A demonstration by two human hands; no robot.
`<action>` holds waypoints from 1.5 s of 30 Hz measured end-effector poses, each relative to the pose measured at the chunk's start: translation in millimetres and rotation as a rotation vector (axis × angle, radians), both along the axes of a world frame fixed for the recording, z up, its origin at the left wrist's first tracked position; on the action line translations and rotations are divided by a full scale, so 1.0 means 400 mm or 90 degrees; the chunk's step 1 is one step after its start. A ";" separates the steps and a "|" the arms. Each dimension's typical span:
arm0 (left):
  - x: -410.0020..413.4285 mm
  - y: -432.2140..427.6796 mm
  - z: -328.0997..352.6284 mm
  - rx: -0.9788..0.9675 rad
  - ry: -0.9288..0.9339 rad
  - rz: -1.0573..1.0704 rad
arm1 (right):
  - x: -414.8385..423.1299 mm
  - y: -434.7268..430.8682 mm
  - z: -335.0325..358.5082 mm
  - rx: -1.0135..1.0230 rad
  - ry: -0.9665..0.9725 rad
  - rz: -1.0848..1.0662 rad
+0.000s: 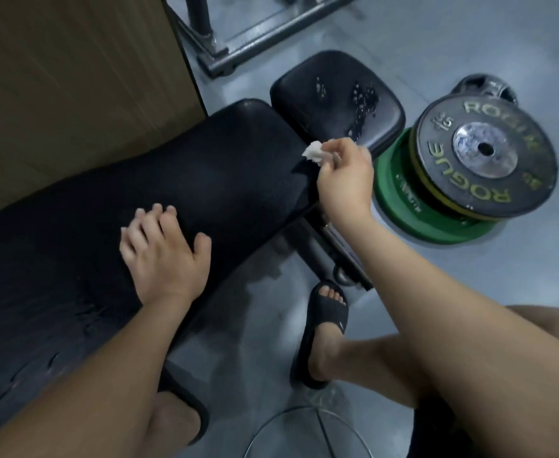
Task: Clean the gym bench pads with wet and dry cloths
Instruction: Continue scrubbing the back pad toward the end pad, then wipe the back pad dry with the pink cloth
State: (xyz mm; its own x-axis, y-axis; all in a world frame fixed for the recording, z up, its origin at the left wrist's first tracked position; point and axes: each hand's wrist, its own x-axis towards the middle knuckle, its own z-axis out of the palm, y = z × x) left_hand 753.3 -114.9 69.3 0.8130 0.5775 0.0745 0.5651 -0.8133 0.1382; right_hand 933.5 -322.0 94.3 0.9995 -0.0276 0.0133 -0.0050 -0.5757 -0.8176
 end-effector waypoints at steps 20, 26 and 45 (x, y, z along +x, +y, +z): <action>0.010 0.015 0.008 -0.044 0.060 0.012 | 0.132 0.052 0.081 -0.426 -0.105 0.120; 0.001 0.032 0.087 -0.133 0.147 -0.024 | -0.074 0.108 0.138 -0.336 -0.056 0.379; -1.039 0.487 0.316 -0.193 -0.142 0.496 | -0.969 0.798 0.247 -0.205 0.032 0.984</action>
State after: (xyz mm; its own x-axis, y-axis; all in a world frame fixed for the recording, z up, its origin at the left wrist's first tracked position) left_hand 337.8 80.0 195.7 0.1618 0.9848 -0.0624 0.8798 -0.1153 0.4611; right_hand 546.0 -2.9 193.0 0.0574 0.9748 -0.2155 0.7057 -0.1923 -0.6819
